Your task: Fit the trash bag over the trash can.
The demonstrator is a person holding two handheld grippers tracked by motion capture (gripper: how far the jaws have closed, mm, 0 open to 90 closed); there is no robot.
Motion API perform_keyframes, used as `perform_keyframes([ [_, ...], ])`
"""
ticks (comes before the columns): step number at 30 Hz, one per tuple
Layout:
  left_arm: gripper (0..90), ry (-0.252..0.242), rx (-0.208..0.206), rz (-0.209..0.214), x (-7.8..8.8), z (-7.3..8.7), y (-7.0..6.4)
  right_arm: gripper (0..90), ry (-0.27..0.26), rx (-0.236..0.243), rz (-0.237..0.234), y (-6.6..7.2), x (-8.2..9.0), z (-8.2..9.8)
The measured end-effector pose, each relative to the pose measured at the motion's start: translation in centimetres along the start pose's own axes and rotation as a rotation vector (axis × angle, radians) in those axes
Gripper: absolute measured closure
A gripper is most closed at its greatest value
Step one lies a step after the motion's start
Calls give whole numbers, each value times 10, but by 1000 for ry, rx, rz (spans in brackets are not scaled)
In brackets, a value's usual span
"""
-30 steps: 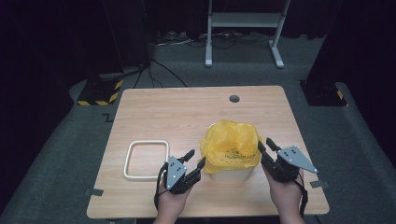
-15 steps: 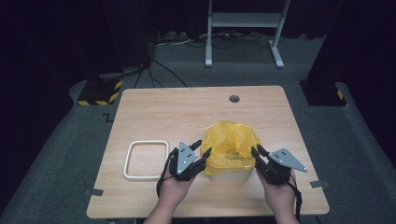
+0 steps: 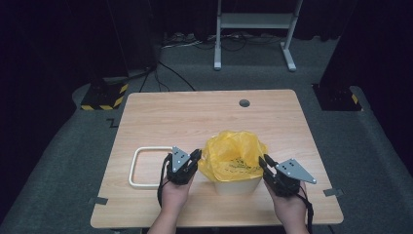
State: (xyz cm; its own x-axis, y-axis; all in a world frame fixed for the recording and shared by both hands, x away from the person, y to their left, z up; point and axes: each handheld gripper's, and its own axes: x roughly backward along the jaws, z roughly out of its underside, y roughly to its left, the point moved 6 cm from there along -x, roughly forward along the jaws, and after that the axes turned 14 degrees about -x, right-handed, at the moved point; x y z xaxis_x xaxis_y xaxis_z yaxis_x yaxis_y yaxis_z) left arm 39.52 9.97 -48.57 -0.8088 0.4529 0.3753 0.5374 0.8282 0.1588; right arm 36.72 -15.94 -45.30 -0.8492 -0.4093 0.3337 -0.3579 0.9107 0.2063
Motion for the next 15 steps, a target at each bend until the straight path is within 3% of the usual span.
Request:
perform_keyframes([
  [5, 808, 1, -7, -4, -2, 2, -4, 751, -5, 16, 4, 3, 0, 0],
  [9, 729, -68, -4, -27, 15, -10, -1, 754, -4, 18, 0, 2, 0, 0],
  [15, 685, -186, -59, -53, 40, -39, -5, 757, -5, 19, -2, 3, 1, 1],
])
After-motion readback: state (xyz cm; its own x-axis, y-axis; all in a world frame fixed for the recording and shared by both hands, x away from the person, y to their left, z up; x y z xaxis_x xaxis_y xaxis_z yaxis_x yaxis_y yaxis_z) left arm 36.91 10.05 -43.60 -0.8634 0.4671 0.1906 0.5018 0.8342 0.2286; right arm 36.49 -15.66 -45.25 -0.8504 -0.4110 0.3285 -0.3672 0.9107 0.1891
